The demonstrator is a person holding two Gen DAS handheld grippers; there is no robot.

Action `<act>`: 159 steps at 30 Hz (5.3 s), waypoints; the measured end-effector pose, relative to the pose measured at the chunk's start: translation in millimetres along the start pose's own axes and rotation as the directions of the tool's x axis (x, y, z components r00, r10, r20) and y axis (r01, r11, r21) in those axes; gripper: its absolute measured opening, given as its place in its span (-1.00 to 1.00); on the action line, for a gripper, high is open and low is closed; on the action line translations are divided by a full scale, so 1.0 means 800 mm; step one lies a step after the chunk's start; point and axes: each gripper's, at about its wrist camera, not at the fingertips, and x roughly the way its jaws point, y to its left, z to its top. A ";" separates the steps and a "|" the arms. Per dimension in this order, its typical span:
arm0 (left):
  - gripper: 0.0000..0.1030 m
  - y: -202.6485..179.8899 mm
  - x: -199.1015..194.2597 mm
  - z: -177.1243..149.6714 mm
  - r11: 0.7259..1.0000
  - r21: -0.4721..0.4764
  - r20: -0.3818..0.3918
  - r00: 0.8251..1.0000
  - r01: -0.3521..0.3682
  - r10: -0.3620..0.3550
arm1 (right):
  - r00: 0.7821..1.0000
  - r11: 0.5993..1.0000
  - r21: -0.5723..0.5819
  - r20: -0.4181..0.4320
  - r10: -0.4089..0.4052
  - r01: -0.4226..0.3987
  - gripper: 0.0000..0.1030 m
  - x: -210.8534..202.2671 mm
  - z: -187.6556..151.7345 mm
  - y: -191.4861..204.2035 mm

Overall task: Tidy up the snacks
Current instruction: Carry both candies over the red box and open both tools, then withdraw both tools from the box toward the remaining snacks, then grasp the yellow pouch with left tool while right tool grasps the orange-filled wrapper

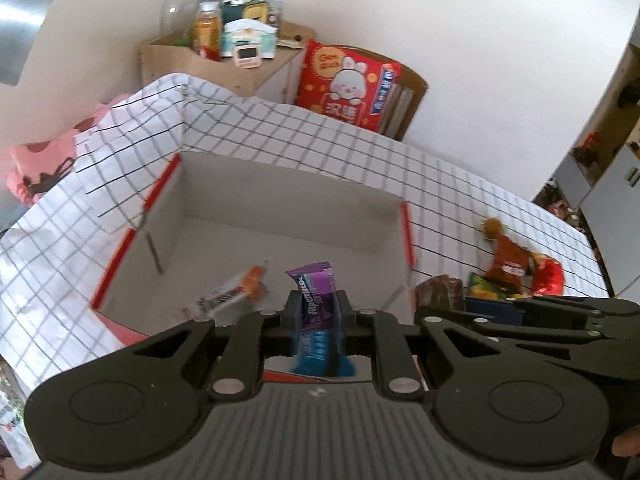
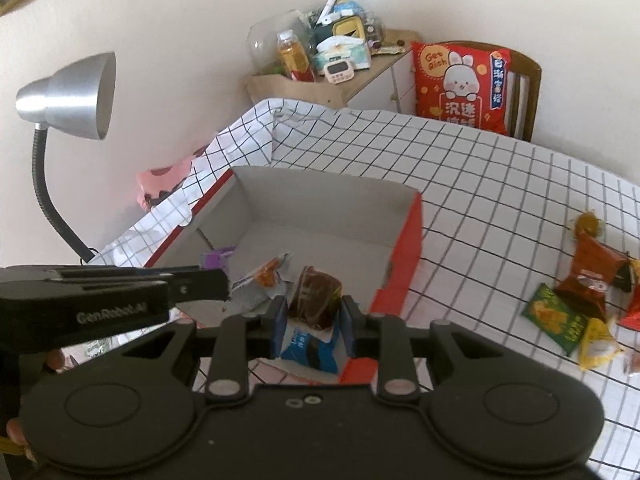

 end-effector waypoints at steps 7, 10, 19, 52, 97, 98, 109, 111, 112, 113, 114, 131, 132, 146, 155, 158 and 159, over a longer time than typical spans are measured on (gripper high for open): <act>-0.69 0.046 0.031 0.014 0.998 -0.017 -0.030 0.998 -0.060 0.059 | 0.999 1.000 -0.009 -0.040 -0.004 0.004 -0.48 0.051 0.012 0.022; -0.69 0.062 0.044 0.017 0.996 -0.020 -0.049 0.995 -0.088 0.087 | 0.997 1.000 -0.010 -0.070 -0.006 0.005 -0.48 0.074 0.014 0.028; -0.69 0.094 0.092 0.022 0.991 -0.028 -0.135 0.983 -0.129 0.124 | 0.986 0.999 -0.034 -0.164 -0.023 0.018 -0.48 0.134 0.004 0.039; -0.19 0.088 0.081 -0.001 0.994 -0.057 -0.138 0.987 -0.095 0.086 | 0.989 1.000 0.005 -0.150 -0.003 0.004 -0.19 0.111 0.001 0.034; 0.48 -0.199 0.032 -0.048 0.962 0.216 0.031 0.984 0.167 -0.178 | 0.958 0.953 0.235 0.171 -0.232 0.189 0.96 -0.137 -0.093 -0.155; 0.48 -0.206 0.036 -0.049 0.961 0.218 0.027 0.983 0.171 -0.181 | 0.955 0.949 0.241 0.169 -0.245 0.201 0.96 -0.140 -0.097 -0.164; 0.48 -0.294 0.097 -0.062 0.951 0.248 -0.041 0.982 0.187 -0.183 | 0.925 0.914 0.246 0.122 -0.360 0.323 0.95 -0.151 -0.133 -0.267; 0.48 -0.308 0.111 -0.064 0.950 0.254 -0.062 0.983 0.184 -0.174 | 0.924 0.913 0.238 0.113 -0.365 0.332 0.94 -0.149 -0.137 -0.285; 0.48 -0.315 0.118 -0.065 0.949 0.257 -0.073 0.982 0.185 -0.172 | 0.924 0.913 0.232 0.109 -0.366 0.335 0.94 -0.147 -0.138 -0.294; 0.48 -0.320 0.125 -0.066 0.948 0.258 -0.083 0.982 0.184 -0.168 | 0.924 0.913 0.228 0.104 -0.368 0.338 0.94 -0.145 -0.140 -0.302; 0.48 -0.327 0.133 -0.067 0.949 0.260 -0.090 0.983 0.175 -0.157 | 0.925 0.914 0.224 0.100 -0.366 0.337 0.93 -0.142 -0.141 -0.309; 0.48 -0.401 0.241 -0.080 0.940 0.314 -0.205 0.976 0.131 -0.068 | 0.949 0.947 0.065 0.003 -0.315 0.314 0.64 -0.065 -0.142 -0.395; 0.48 -0.403 0.245 -0.080 0.939 0.317 -0.207 0.976 0.133 -0.068 | 0.950 0.948 0.054 0.002 -0.313 0.313 0.62 -0.061 -0.141 -0.397; 0.13 -0.421 0.277 -0.083 0.924 0.351 -0.232 0.970 0.153 -0.073 | 0.948 0.948 -0.032 -0.008 -0.317 0.317 0.19 -0.021 -0.140 -0.407; -0.40 -0.414 0.270 -0.083 0.922 0.356 -0.228 0.971 0.153 -0.073 | 0.940 0.940 -0.026 0.006 -0.341 0.341 -0.35 -0.023 -0.141 -0.404; -0.43 -0.407 0.265 -0.082 0.925 0.346 -0.222 0.972 0.156 -0.081 | 0.941 0.941 -0.007 0.007 -0.340 0.340 -0.37 -0.025 -0.143 -0.402; -0.43 -0.404 0.262 -0.081 0.927 0.339 -0.221 0.972 0.158 -0.085 | 0.940 0.940 -0.001 0.006 -0.340 0.340 -0.38 -0.026 -0.144 -0.401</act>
